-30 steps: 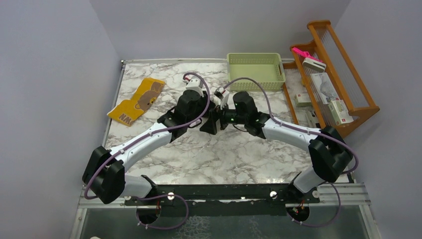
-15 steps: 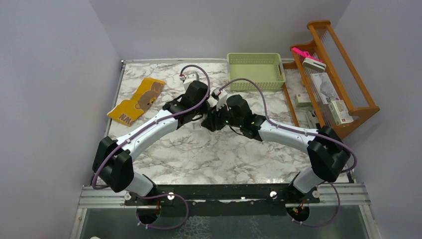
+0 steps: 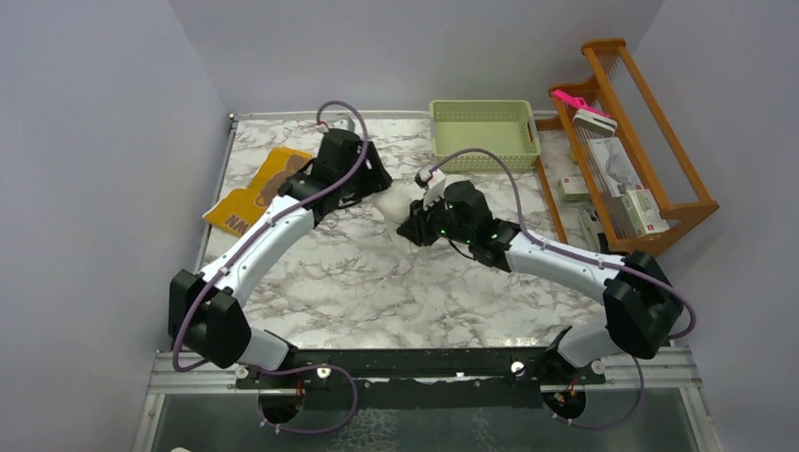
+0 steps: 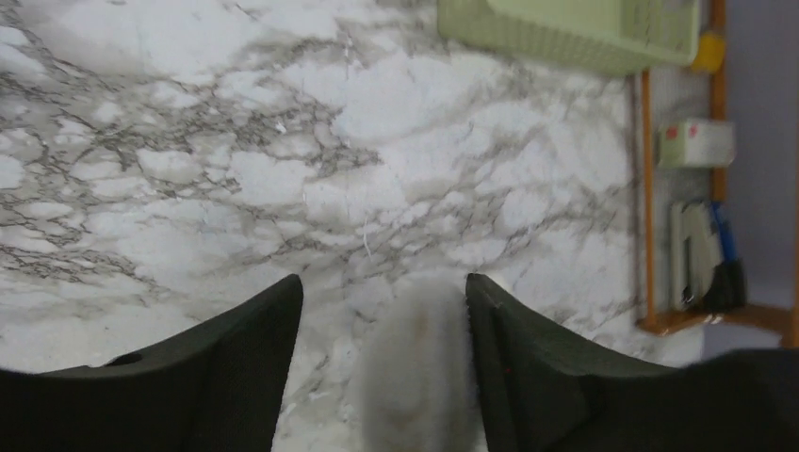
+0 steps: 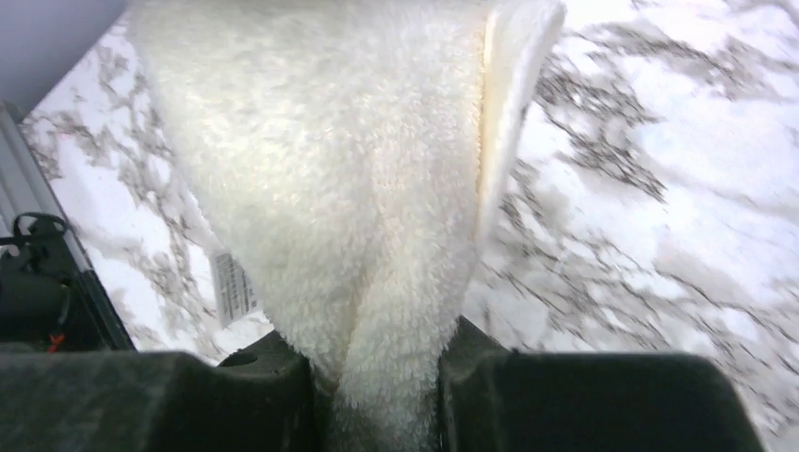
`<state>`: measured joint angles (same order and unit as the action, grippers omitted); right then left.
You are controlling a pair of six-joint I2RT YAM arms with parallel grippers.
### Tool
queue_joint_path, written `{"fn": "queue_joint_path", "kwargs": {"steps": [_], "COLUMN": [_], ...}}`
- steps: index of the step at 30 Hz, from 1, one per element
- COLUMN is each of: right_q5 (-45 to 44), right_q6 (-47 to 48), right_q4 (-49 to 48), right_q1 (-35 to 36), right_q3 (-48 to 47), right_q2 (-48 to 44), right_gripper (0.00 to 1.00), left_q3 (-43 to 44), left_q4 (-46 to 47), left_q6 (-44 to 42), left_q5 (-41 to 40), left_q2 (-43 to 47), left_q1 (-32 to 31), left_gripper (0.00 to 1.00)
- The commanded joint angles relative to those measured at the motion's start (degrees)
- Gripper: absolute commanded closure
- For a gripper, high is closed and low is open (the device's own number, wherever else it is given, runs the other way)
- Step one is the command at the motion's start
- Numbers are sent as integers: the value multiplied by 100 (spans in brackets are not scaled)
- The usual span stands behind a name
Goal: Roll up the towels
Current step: Place the towel in the bin.
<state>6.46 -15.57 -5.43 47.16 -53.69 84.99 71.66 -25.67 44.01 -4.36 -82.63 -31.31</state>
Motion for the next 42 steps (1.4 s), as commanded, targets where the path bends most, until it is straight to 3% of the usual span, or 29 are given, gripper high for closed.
{"fn": "queue_joint_path", "kwargs": {"steps": [1,3,4,11,19,35,42], "right_q5": [588,755,830,970,612,-284,-958], "right_q6": [29,122,183,687,1077,1794,2032], "right_q4": [378,432,482,1071,1903,3360,3297], "right_q1": [-679,-1007,-1187,-2314,-3646,-4362,-4390], "right_q3": [240,139,62,-1156,-3195,-7275,-6913], "right_q2": [-323,-254,-195,551,1972,4982,5247], "right_gripper": [99,99,99,99,99,99,99], "left_q3": [280,376,428,570,189,107,54], "left_q4": [132,56,4,-240,-165,-153,-141], "left_q6": [-658,-785,-846,-1305,-1595,-1967,-1966], "left_q5": [296,678,857,1476,1606,1745,1761], "left_q2": [358,376,367,278,70,-167,-286], "left_q1": [1020,1354,1509,2392,2560,2570,2568], "left_gripper": [19,3,1,1,1,1,1]}}
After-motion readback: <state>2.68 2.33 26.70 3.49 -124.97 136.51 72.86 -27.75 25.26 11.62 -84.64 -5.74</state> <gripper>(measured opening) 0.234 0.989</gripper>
